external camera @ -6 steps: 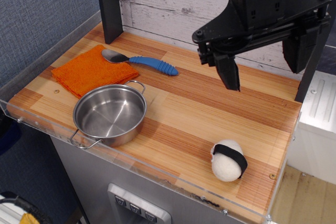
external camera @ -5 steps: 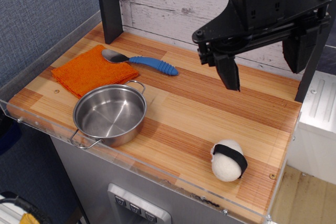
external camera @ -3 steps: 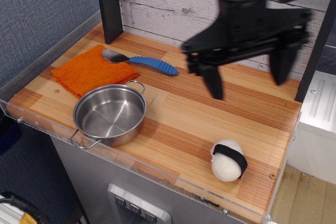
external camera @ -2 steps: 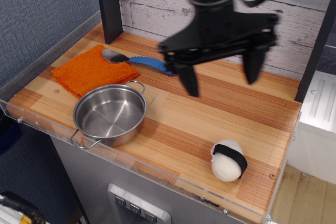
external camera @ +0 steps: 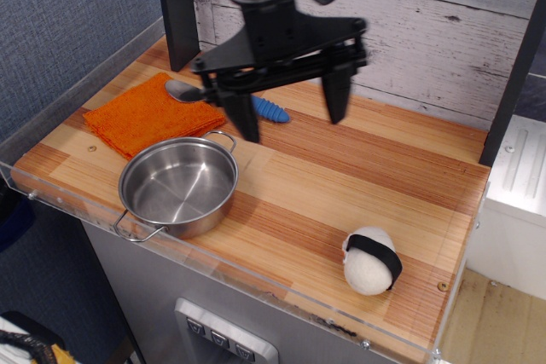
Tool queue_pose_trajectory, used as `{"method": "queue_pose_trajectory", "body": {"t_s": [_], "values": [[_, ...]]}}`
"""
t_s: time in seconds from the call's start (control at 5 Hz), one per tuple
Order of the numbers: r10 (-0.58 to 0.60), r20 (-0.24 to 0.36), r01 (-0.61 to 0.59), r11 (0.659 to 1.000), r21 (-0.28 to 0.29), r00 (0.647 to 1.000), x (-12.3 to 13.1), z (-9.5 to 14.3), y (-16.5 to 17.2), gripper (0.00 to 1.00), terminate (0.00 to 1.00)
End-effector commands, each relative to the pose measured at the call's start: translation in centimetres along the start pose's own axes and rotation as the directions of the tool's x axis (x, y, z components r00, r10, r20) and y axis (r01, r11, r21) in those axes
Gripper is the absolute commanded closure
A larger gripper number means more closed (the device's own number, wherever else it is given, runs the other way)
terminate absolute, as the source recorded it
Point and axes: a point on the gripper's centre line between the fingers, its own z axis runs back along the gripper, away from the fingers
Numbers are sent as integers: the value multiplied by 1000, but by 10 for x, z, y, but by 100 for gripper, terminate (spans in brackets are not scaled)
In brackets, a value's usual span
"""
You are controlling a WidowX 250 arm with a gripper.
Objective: Move the pot behind the sushi.
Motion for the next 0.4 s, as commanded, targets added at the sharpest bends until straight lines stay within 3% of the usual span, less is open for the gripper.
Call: {"method": "queue_pose_trajectory", "body": {"t_s": [0.0, 0.2], "values": [[1, -10, 0, 998, 57, 1000, 16, -19, 18, 0, 0], [-17, -21, 19, 994, 110, 1000, 16, -34, 18, 0, 0]]}}
